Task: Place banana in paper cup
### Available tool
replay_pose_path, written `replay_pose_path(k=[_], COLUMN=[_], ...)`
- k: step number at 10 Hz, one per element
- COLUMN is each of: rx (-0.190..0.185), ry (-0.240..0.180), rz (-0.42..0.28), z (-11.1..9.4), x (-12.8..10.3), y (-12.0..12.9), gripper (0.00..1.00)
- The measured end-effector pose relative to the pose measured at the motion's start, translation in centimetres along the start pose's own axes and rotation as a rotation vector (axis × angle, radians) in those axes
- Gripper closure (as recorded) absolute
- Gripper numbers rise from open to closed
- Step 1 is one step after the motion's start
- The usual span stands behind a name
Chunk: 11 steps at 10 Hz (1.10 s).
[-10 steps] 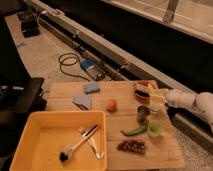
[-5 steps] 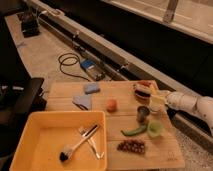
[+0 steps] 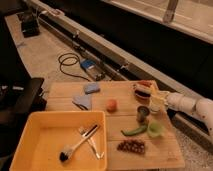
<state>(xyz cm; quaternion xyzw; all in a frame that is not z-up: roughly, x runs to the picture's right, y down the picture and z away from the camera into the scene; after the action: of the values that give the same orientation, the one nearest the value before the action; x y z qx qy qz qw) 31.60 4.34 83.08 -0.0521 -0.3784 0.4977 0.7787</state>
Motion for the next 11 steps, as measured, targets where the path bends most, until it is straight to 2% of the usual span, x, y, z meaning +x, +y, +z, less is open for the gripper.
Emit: replay_pose_path(k=[2,7,11], rx=[0.007,0.030,0.071], ry=[0.002,0.008,0.037], rz=[-0.002,-0.026,-0.081], z=[-0.1,-1.1,-3.1], x=[-0.1,-0.9,-3.6], y=[-0.1,-0.1,-0.9], gripper=[0.20,0.20,0.20])
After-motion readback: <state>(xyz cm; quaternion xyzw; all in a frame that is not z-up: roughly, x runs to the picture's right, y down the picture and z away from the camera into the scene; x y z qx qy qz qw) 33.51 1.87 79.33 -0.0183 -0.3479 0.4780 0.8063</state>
